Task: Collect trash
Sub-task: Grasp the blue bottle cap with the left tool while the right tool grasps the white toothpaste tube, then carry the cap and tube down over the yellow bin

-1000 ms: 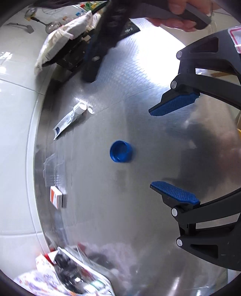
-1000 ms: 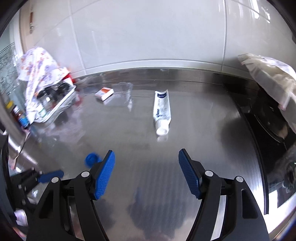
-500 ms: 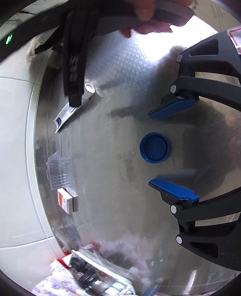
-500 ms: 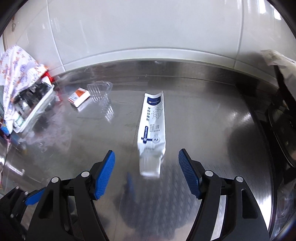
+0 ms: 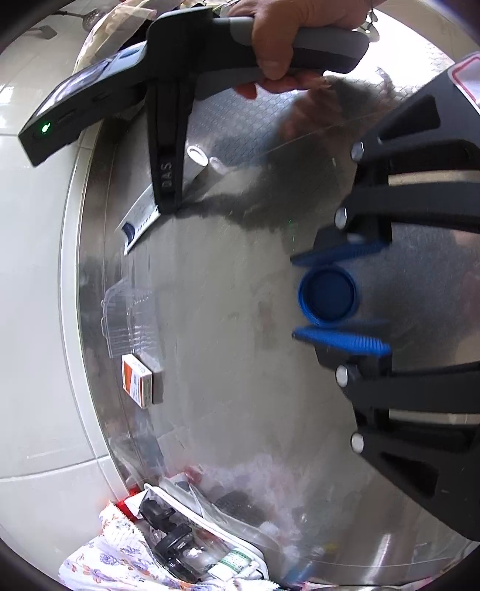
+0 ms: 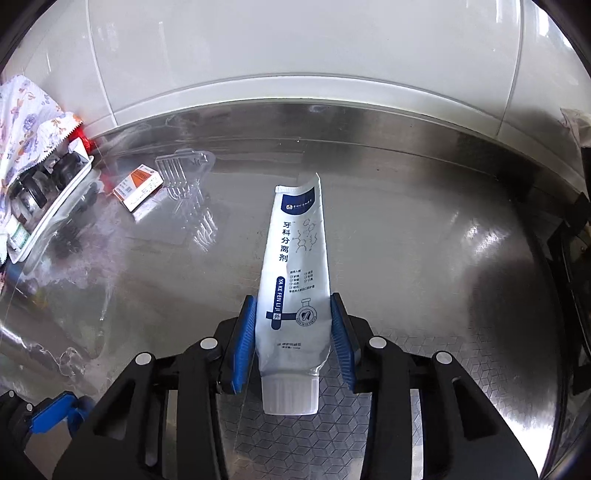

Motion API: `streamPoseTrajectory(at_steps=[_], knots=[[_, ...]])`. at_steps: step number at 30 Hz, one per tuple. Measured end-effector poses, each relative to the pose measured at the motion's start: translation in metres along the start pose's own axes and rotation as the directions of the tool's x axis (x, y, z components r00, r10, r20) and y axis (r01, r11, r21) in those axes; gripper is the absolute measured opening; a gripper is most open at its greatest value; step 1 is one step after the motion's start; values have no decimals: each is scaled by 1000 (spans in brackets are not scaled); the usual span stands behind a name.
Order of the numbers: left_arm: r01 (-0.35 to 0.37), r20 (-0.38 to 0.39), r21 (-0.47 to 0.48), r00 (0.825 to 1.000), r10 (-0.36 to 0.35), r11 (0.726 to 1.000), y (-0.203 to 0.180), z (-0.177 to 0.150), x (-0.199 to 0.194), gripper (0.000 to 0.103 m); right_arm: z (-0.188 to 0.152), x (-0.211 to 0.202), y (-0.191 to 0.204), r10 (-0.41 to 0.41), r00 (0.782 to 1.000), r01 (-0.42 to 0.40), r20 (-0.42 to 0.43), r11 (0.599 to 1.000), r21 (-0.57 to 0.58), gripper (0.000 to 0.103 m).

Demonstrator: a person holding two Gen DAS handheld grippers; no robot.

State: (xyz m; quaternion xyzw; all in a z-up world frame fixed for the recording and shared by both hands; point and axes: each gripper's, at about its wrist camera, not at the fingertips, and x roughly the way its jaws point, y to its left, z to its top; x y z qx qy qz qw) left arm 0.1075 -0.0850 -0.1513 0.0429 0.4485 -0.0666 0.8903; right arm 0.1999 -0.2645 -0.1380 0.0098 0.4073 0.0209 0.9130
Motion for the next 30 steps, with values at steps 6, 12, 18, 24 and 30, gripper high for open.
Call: streamPoseTrajectory(at_steps=[6, 12, 18, 24, 30], knots=[[31, -1, -6, 1000, -31, 1000, 5, 0, 0, 31, -3, -8, 1, 13, 1000, -13, 9, 1000, 23, 40], [43, -4, -37, 999, -43, 998, 14, 2, -2, 31, -6, -24, 4, 16, 999, -17, 30, 999, 27, 40], [52, 22, -28, 998, -52, 998, 18, 3, -16, 31, -13, -43, 7, 15, 999, -17, 50, 999, 37, 40], [63, 51, -11, 997, -62, 998, 22, -2, -36, 31, -27, -62, 15, 7, 998, -10, 57, 999, 50, 40], [76, 65, 9, 995, -76, 997, 27, -16, -58, 31, -48, -88, 26, -3, 997, -2, 71, 998, 60, 41]])
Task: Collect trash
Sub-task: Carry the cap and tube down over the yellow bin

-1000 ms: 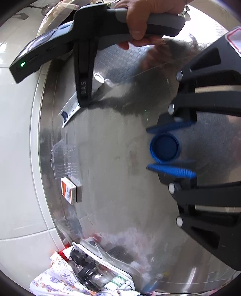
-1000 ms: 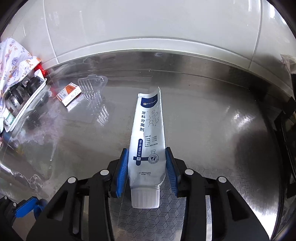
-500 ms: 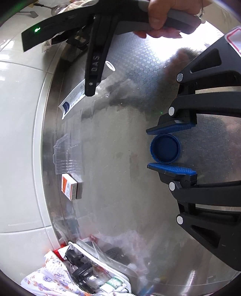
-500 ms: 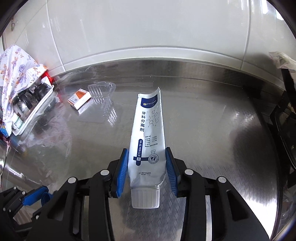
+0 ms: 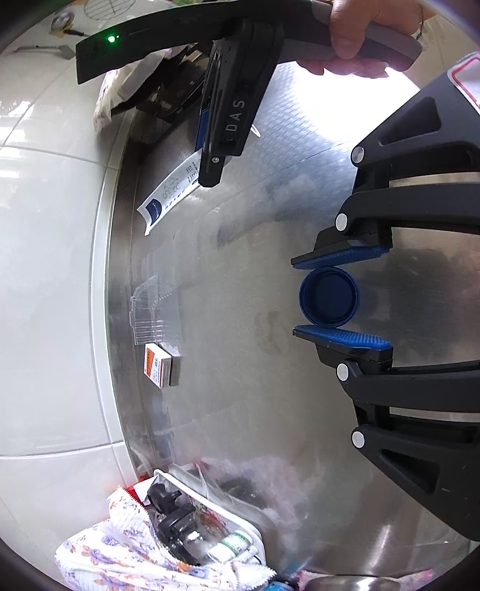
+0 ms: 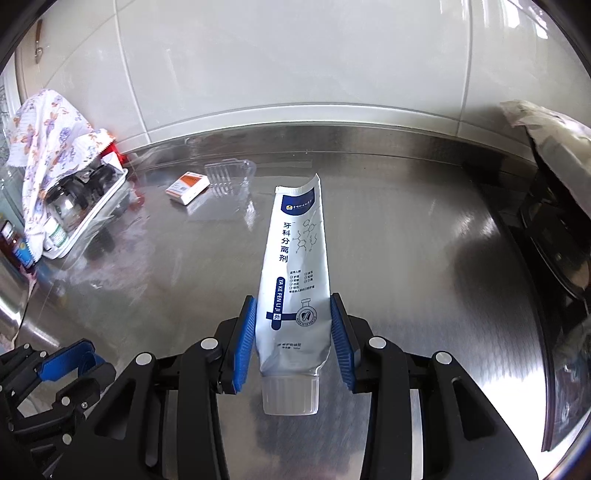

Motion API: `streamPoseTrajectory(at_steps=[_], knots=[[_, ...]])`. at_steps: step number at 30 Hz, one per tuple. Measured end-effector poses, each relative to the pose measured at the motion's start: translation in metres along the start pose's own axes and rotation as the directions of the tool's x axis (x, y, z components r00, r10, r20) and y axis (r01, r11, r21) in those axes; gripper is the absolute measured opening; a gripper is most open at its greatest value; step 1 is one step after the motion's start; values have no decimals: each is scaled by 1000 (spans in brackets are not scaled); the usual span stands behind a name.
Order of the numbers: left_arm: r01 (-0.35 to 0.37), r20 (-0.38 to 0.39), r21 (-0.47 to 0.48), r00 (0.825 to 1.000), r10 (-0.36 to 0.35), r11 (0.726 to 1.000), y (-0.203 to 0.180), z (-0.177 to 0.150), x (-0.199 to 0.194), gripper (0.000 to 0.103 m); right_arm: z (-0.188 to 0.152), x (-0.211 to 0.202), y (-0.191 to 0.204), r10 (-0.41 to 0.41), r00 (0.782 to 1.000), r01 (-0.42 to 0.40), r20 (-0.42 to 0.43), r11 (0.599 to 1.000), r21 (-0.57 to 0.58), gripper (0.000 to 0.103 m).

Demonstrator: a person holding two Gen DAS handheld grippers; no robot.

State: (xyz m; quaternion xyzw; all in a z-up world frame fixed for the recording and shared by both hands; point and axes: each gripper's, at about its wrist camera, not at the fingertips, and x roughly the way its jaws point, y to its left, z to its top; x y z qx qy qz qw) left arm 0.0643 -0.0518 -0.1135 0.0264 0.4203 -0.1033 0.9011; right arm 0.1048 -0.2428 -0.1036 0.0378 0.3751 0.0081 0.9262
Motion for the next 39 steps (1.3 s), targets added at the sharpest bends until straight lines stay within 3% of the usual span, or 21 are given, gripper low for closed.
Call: streamPoseTrajectory(at_steps=[12, 26, 33, 39], knots=[[22, 35, 41, 999, -23, 999, 2, -48, -68, 31, -62, -80, 36, -10, 999, 9, 51, 1000, 18, 41], [25, 64, 88, 997, -31, 996, -10, -141, -162, 31, -164, -186, 67, -7, 995, 3, 101, 999, 41, 41], [36, 19, 88, 999, -38, 995, -16, -189, -181, 31, -215, -223, 74, 10, 996, -13, 85, 999, 31, 41], [46, -86, 75, 996, -39, 996, -16, -223, -167, 31, -262, -228, 75, 46, 999, -46, 6, 999, 21, 41]])
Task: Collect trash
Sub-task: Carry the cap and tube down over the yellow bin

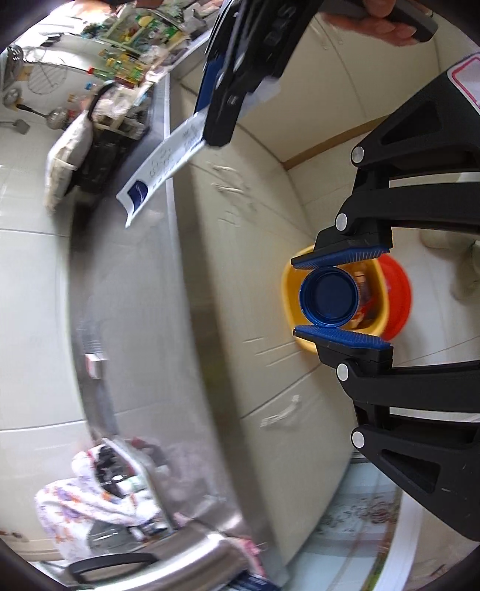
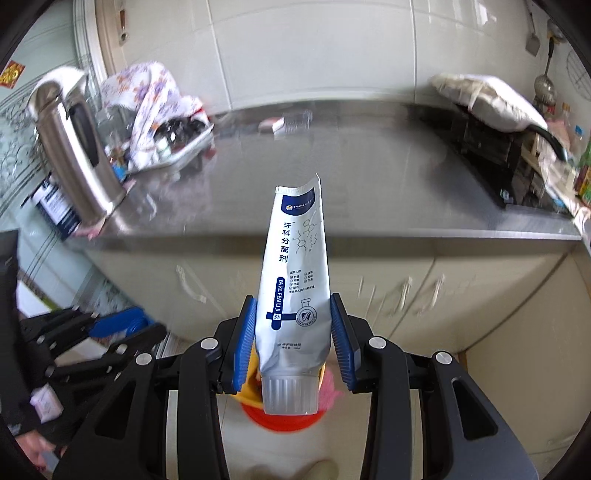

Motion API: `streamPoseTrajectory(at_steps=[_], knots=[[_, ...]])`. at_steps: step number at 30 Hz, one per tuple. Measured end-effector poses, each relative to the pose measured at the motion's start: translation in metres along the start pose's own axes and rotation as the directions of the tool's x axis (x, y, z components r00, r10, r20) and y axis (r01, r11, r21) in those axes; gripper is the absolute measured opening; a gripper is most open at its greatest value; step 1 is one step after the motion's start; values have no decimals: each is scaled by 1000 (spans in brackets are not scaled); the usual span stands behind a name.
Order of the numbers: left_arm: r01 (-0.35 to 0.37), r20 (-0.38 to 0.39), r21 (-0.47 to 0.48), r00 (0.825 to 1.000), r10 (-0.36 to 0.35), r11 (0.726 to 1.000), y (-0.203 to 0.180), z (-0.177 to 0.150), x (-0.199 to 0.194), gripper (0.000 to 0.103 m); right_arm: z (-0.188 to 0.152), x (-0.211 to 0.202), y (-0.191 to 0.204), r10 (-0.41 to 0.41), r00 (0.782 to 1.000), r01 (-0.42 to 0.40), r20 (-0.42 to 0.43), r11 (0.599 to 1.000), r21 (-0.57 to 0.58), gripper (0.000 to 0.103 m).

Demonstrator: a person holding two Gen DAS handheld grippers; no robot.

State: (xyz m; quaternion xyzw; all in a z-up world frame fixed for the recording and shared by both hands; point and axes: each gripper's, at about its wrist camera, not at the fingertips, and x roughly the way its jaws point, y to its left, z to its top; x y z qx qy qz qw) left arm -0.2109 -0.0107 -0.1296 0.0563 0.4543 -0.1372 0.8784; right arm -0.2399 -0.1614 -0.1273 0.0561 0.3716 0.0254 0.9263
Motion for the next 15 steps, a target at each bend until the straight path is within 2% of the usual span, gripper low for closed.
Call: streamPoseTrajectory(at_steps=[6, 10, 15], knots=[[7, -119, -52, 993, -13, 999, 5, -22, 41, 31, -42, 19, -7, 42, 990, -45, -132, 999, -18, 41], [0, -178, -64, 984, -11, 998, 7, -35, 71, 31, -66, 44, -15, 80, 971, -83, -227, 996, -7, 41], [0, -261, -82, 965, -21, 997, 17, -51, 114, 31, -85, 87, -21, 134, 933, -136, -333, 991, 18, 41]])
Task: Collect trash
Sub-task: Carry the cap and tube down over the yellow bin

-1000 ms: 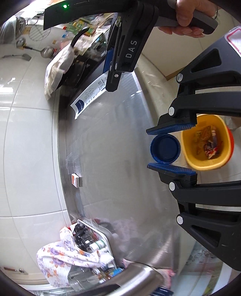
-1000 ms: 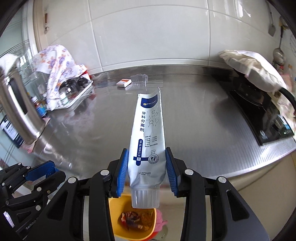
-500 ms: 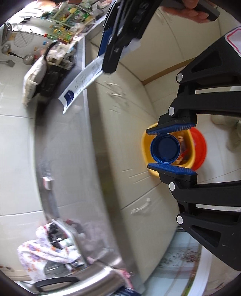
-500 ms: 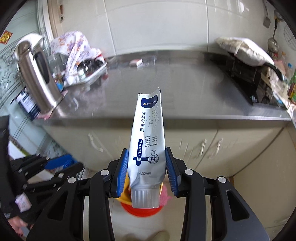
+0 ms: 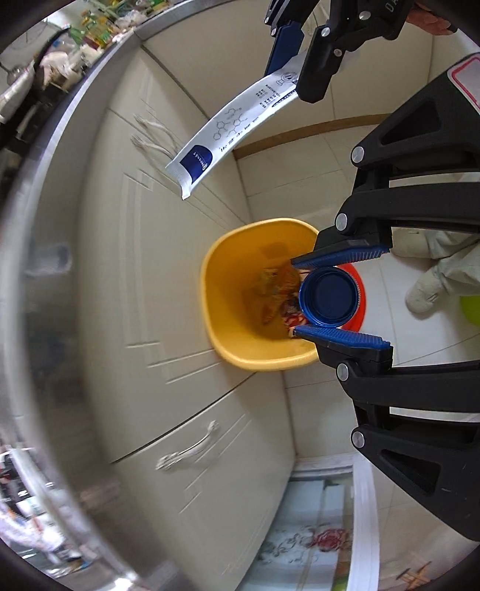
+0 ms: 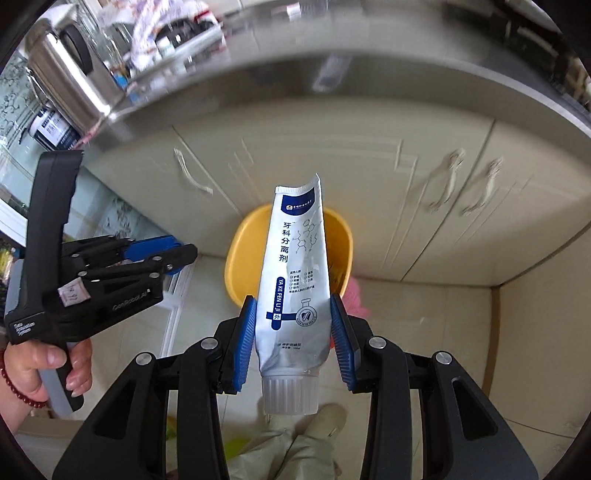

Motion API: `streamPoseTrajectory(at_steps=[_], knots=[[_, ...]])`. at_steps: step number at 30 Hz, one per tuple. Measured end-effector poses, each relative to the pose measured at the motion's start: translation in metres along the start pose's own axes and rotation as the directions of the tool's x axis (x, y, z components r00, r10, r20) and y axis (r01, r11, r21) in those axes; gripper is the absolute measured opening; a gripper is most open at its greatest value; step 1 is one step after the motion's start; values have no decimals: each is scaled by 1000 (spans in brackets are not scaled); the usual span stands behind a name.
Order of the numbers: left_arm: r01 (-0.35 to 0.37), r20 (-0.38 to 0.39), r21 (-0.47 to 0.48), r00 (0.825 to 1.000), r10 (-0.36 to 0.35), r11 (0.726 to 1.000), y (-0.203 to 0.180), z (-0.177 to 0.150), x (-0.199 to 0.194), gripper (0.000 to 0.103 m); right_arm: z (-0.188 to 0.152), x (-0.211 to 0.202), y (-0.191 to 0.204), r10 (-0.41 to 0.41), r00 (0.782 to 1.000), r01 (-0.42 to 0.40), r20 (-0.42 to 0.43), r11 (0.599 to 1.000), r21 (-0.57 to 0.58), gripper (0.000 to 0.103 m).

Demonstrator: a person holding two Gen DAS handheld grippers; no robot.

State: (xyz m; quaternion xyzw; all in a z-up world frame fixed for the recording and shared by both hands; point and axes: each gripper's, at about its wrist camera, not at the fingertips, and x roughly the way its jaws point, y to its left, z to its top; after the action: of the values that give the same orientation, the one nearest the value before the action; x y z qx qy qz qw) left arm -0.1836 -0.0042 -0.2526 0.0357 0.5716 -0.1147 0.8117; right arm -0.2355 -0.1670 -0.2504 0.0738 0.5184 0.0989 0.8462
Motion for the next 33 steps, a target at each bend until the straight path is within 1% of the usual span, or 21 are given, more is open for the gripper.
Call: streamPoseTrajectory(at_steps=[2, 4, 7, 9, 13, 18, 24, 33], knots=[[4, -40, -1, 999, -4, 1000, 7, 0, 19, 31, 1, 18, -3, 11, 999, -11, -37, 1000, 1, 41], [10, -77, -4, 997, -10, 1000, 13, 0, 37, 31, 6, 38, -9, 39, 996, -38, -76, 999, 20, 41], [11, -122, -18, 992, -13, 1000, 21, 3, 60, 31, 13, 68, -16, 43, 990, -39, -136, 999, 30, 41], [13, -142, -28, 990, -17, 1000, 23, 5, 72, 31, 17, 83, -18, 49, 986, -44, -159, 998, 35, 41], [10, -169, -35, 986, -16, 999, 25, 12, 96, 31, 22, 119, -16, 34, 977, -31, -213, 999, 16, 41], [23, -178, -45, 984, -31, 999, 27, 18, 116, 31, 33, 143, -14, 37, 973, -34, -227, 999, 18, 41], [33, -190, -52, 981, -42, 998, 31, 25, 136, 31, 39, 159, -11, 39, 970, -34, -239, 999, 23, 41], [26, -210, -49, 977, -36, 998, 34, 29, 162, 31, 44, 188, -12, 27, 961, -25, -277, 1000, 9, 41]])
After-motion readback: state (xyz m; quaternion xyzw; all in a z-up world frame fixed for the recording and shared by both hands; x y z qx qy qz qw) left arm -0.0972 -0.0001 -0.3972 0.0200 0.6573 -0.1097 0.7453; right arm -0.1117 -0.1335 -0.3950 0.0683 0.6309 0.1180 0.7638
